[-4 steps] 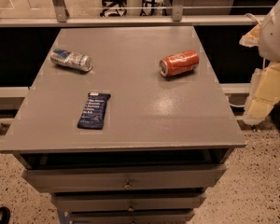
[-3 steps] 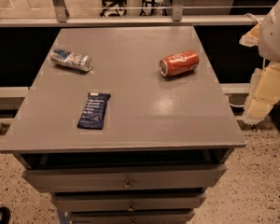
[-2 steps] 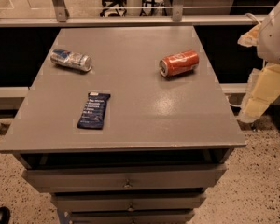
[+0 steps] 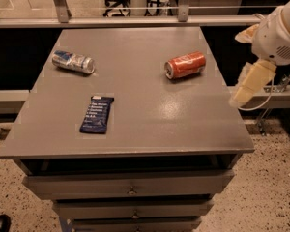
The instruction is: Pick coke can
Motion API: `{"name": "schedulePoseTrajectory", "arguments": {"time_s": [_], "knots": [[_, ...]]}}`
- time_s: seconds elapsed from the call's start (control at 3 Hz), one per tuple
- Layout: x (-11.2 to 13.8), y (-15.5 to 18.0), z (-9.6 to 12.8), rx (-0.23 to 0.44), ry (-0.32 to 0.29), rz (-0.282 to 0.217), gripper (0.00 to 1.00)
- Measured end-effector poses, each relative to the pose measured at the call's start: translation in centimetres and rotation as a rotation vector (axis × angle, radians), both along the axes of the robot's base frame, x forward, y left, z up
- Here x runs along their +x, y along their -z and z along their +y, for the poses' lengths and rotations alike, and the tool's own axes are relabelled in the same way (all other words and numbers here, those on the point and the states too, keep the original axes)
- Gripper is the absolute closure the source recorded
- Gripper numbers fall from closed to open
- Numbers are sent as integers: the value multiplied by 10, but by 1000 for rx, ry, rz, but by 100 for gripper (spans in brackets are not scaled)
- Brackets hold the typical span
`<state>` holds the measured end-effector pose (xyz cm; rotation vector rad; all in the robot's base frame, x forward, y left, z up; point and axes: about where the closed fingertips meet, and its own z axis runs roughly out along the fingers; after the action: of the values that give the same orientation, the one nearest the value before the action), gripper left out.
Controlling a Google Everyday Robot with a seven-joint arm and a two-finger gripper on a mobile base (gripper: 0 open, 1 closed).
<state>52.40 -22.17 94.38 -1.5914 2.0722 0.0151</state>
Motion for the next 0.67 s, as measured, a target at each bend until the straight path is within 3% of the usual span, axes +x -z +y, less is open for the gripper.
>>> {"name": "schedulePoseTrajectory", "arguments": {"time_s": [0.67], "knots": [[81, 21, 27, 146, -41, -57, 0]]}}
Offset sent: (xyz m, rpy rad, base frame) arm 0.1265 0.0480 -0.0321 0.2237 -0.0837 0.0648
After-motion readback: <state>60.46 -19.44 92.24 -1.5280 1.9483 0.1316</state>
